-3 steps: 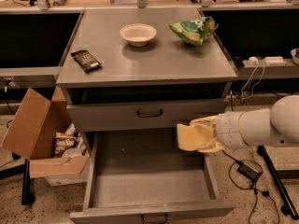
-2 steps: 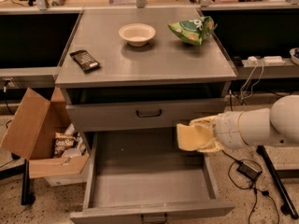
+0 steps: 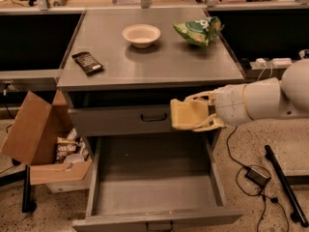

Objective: Pick sponge from middle drawer and place on counter

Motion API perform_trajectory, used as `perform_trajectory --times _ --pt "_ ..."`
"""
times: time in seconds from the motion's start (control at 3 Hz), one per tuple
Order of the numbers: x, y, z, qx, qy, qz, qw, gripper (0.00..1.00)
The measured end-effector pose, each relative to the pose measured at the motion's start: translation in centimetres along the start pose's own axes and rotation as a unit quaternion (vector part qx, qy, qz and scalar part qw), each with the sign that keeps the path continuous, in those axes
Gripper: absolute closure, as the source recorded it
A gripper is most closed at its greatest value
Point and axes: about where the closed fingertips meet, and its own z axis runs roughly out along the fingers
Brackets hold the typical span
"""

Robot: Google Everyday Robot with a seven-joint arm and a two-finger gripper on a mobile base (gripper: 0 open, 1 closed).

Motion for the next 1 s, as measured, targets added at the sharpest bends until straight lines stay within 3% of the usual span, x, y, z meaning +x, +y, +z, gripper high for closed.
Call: perform_trajectory --times 0.33,0.67,1.0 --pt "-2.1 -5.9 0.1 0.008 -0.031 -0.004 0.9995 1.0" --pt "-2.5 -11.6 1.4 0.034 -0.06 0.012 0.9975 1.0" --pt "-1.1 -15.7 2.6 0.07 -0.082 0.045 0.9932 1.0"
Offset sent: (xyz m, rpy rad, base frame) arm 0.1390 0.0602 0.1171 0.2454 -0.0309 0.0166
